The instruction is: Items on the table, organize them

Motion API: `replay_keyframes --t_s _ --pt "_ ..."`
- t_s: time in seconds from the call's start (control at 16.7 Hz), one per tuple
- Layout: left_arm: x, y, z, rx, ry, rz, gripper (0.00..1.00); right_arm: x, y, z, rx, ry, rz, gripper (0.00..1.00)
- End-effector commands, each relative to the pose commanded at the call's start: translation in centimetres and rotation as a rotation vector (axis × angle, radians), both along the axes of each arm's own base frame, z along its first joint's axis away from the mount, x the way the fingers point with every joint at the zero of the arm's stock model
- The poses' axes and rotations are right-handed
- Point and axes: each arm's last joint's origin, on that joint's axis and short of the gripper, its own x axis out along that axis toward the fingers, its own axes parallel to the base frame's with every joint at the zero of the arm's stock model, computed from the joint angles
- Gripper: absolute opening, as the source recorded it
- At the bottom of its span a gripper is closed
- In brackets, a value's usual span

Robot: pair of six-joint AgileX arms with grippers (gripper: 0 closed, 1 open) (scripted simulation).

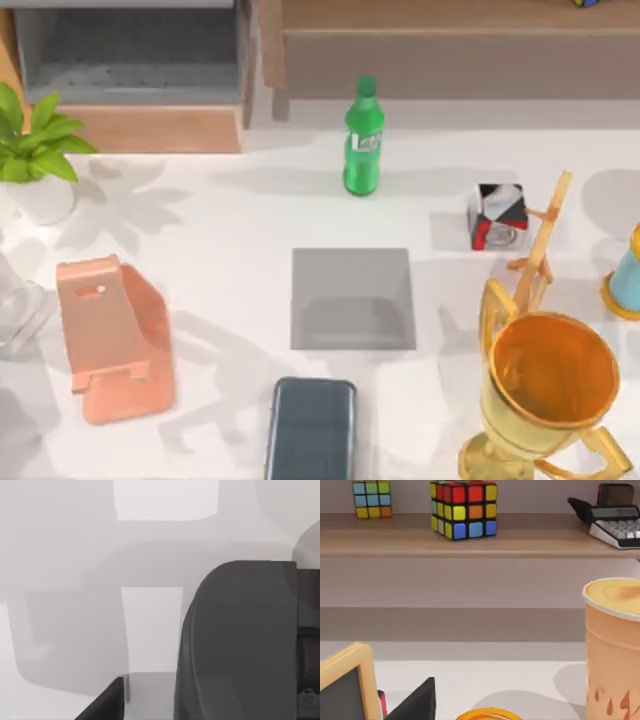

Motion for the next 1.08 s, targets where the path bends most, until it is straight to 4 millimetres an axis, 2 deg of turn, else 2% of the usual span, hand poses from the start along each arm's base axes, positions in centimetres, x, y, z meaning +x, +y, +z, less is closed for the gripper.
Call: replay_keyframes --t_s 0.18,0.24,0.42,0.54,0.78,1.08 --pt "0.0 0.0 0.0 0.000 0.000 0.000 0.00 0.0 0.0 0.0 0.000 0.000 0.000 1.00" --pt "0.2 0.0 1.1 0.002 -0.028 -0.003 0.00 0.0 0.0 0.0 0.000 0.000 0.000 1.00" --pt "0.5 -0.4 1.5 -0.007 -0.025 -0.018 0.00 0.0 0.0 0.0 0.000 0.000 0.000 1.00" --pt "0.9 -0.8 2.4 -0.014 -0.026 -0.033 0.00 0.0 0.0 0.0 0.000 0.000 0.000 1.00" --pt "1.4 -0.9 5.8 -0.012 -0.035 -0.040 0.00 0.0 0.0 0.0 0.000 0.000 0.000 1.00" --pt "0.6 -0.3 10.1 0.000 -0.034 -0.017 0.00 0.0 0.0 0.0 0.000 0.000 0.000 1.00"
